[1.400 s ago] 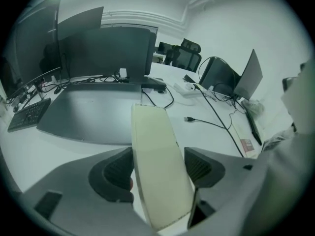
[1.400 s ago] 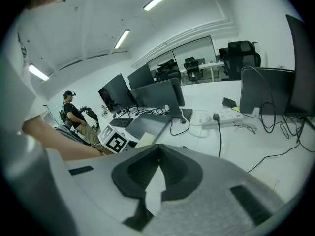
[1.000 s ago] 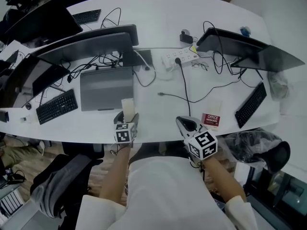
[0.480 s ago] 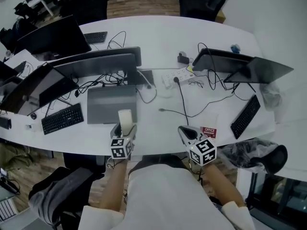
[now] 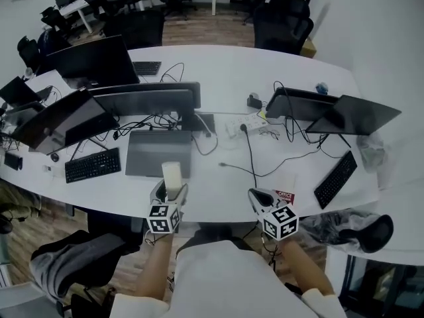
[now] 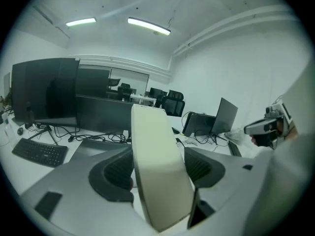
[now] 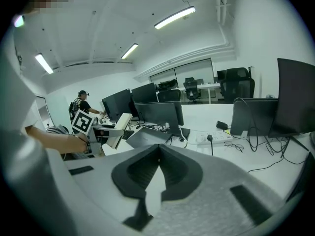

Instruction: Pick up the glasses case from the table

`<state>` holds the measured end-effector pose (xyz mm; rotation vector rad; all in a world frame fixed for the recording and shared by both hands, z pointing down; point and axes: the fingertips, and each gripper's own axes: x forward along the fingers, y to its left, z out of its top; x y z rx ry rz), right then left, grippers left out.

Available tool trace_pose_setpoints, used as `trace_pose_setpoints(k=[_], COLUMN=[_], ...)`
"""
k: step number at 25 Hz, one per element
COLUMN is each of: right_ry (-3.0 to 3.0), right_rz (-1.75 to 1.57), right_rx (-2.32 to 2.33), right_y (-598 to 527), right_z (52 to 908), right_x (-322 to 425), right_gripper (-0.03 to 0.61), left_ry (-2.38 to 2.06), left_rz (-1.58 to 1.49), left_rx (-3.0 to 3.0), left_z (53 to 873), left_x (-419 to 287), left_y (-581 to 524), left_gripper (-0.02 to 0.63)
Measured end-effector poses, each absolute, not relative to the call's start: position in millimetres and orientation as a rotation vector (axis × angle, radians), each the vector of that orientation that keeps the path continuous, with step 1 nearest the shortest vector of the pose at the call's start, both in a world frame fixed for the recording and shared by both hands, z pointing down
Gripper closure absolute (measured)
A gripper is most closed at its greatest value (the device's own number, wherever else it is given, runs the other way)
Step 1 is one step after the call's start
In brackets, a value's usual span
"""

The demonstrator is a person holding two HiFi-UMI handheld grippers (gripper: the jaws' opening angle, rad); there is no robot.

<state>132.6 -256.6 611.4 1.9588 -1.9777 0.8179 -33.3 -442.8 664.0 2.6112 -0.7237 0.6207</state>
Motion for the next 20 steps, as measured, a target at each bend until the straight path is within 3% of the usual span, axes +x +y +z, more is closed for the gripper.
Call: trace_pose_setpoints(k=[20], right_ry=[-2.131], right_rz=[0.706], right_rx=[1.964], right_y=[-184], right_z=[573], right_x=[123], right_gripper=[0.581], left_ry=[-0.908], left_rz=[0.424], left_rx=[2.687], left_z=[571], left_x=[-74], left_y=[-367], left_gripper=[0.296])
